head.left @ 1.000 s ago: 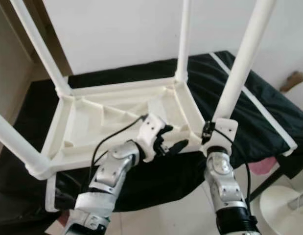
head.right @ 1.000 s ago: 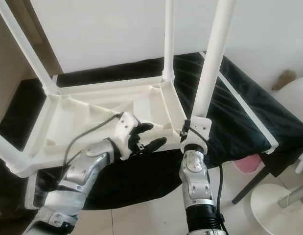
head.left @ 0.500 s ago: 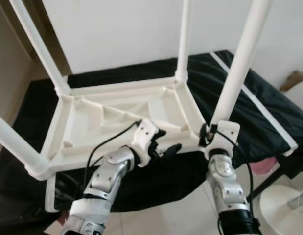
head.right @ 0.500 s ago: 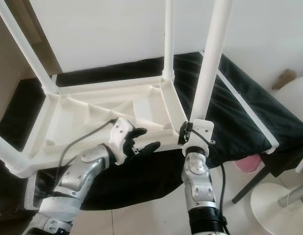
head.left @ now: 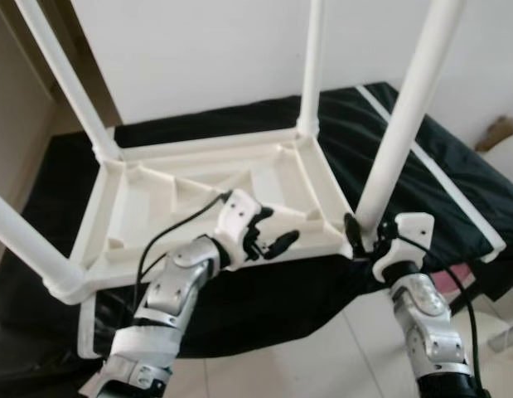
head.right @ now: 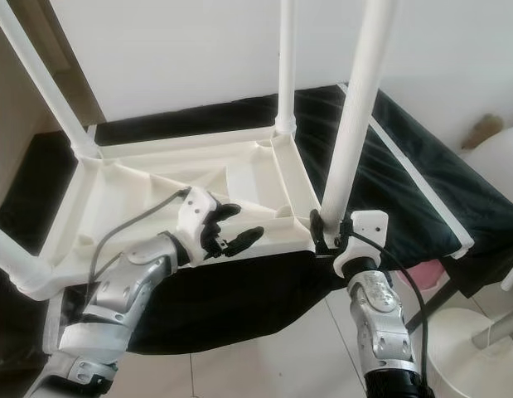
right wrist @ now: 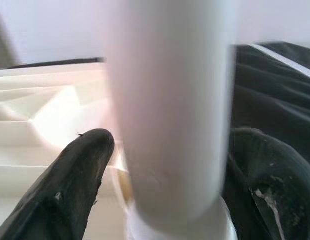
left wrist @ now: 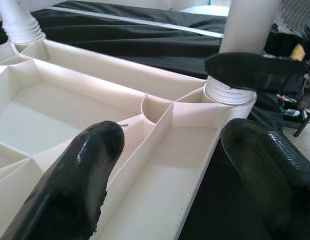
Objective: Building children table
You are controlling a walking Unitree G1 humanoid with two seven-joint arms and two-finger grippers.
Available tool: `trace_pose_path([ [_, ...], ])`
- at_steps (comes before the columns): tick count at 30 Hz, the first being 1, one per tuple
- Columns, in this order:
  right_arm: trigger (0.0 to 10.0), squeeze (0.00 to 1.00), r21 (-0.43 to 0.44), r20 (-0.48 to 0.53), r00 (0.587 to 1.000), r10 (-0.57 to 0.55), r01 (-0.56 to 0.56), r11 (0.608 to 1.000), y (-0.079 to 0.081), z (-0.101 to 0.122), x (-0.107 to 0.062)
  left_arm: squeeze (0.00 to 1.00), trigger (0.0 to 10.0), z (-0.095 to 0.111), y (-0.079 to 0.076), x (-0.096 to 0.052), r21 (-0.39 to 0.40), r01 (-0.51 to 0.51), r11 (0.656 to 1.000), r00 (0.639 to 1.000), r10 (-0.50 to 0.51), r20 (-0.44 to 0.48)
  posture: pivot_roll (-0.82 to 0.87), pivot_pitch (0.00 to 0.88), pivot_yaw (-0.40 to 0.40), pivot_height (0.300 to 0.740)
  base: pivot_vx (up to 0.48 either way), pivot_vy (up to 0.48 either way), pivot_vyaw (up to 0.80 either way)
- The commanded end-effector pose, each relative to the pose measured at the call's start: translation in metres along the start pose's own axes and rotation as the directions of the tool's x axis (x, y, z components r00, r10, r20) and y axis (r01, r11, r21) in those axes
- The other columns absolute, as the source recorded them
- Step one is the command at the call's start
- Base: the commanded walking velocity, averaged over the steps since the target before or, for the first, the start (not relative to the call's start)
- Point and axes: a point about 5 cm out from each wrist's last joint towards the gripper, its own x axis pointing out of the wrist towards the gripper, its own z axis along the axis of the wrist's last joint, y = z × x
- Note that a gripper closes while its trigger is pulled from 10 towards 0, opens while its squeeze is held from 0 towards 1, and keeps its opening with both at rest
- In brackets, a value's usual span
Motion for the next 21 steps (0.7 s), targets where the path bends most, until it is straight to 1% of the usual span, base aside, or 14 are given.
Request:
trace_pose_path([
  [1, 10.0, 0.00, 0.010, -0.004, 0.995, 0.100, -0.100, 0.995, 0.002, 0.000, 0.004, 0.00, 10.0, 0.002, -0.002, 0.002, 0.029, 0.055, 0.998, 0.998, -0.055, -0.003, -0.05, 0.000, 0.039, 0.740, 0.000, 0.000, 0.00],
  [2, 10.0, 0.00, 0.010, -0.004, 0.995, 0.100, -0.100, 0.995, 0.002, 0.000, 0.004, 0.00, 10.0, 0.002, -0.002, 0.002, 0.029, 0.055, 0.998, 0.998, -0.055, -0.003, -0.05, 0.000, 0.039, 0.740, 0.000, 0.000, 0.00],
  [3, 10.0, 0.00, 0.005, -0.012, 0.988, 0.156, -0.156, 0.988, 0.002, 0.001, 0.007, 0.00, 10.0, 0.003, -0.001, 0.002, 0.038, 0.065, 0.997, 0.998, -0.065, -0.003, -0.05, 0.000, 0.041, 0.740, 0.000, 0.000, 0.00],
  [4, 10.0, 0.00, 0.002, -0.018, 0.982, 0.187, -0.187, 0.982, 0.002, 0.001, 0.008, 0.00, 10.0, 0.004, 0.000, 0.003, 0.042, 0.070, 0.997, 0.998, -0.070, -0.005, -0.05, 0.000, 0.041, 0.740, 0.000, 0.000, 0.00],
  [5, 10.0, 0.00, -0.038, -0.041, 0.962, 0.270, -0.272, 0.962, 0.000, 0.002, 0.013, 0.00, 10.0, 0.006, 0.000, 0.004, 0.046, 0.083, 0.995, 0.997, -0.083, 0.000, -0.06, 0.000, 0.046, 0.740, 0.000, 0.000, 0.00],
  [6, 10.0, 0.00, -0.038, -0.041, 0.962, 0.270, -0.272, 0.962, 0.000, 0.002, 0.013, 0.00, 10.0, 0.006, 0.000, 0.004, 0.046, 0.083, 0.995, 0.997, -0.083, 0.000, -0.06, 0.000, 0.046, 0.740, 0.000, 0.000, 0.00],
  [9, 10.0, 0.00, -0.063, -0.061, 0.948, 0.312, -0.316, 0.947, -0.005, 0.005, 0.023, 0.00, 10.0, 0.009, -0.001, 0.006, 0.058, 0.101, 0.993, 0.995, -0.102, 0.006, -0.06, 0.000, 0.047, 0.740, 0.000, 0.000, 0.00],
  [11, 10.0, 0.00, -0.071, -0.065, 0.946, 0.317, -0.321, 0.944, -0.005, 0.005, 0.025, 0.00, 10.0, 0.009, -0.001, 0.007, 0.060, 0.103, 0.993, 0.995, -0.103, 0.006, -0.06, 0.000, 0.047, 0.740, 0.000, 0.000, 0.00],
  [12, 0.0, 0.00, -0.091, -0.089, 0.930, 0.355, -0.363, 0.927, -0.005, 0.003, 0.025, 0.00, 10.0, 0.009, -0.002, 0.007, 0.062, 0.105, 0.993, 0.994, -0.106, 0.009, -0.05, 0.000, 0.046, 0.740, 0.000, 0.000, 0.00],
  [15, 0.0, 0.00, -0.095, -0.115, 0.919, 0.377, -0.388, 0.917, -0.007, 0.000, 0.022, 0.00, 10.0, 0.010, -0.002, 0.008, 0.065, 0.107, 0.992, 0.994, -0.108, 0.013, -0.05, 0.000, 0.046, 0.740, 0.000, 0.000, 0.00],
  [17, 0.0, 0.00, -0.104, -0.144, 0.914, 0.379, -0.395, 0.913, -0.010, -0.007, 0.016, 0.00, 10.0, 0.010, -0.003, 0.007, 0.063, 0.105, 0.993, 0.994, -0.106, 0.017, -0.05, 0.000, 0.038, 0.740, 0.000, 0.000, 0.00],
  [20, 0.0, 0.00, -0.104, -0.154, 0.911, 0.383, -0.400, 0.910, -0.011, -0.009, 0.013, 0.00, 10.0, 0.010, -0.003, 0.007, 0.062, 0.104, 0.993, 0.994, -0.106, 0.018, -0.05, 0.000, 0.038, 0.740, 0.000, 0.000, 0.00],
  [21, 0.0, 0.00, -0.100, -0.166, 0.907, 0.387, -0.405, 0.909, -0.012, -0.014, 0.009, 0.00, 10.0, 0.010, -0.002, 0.007, 0.059, 0.098, 0.993, 0.995, -0.099, 0.023, -0.06, 0.000, 0.041, 0.740, 0.000, 0.000, 0.00],
])
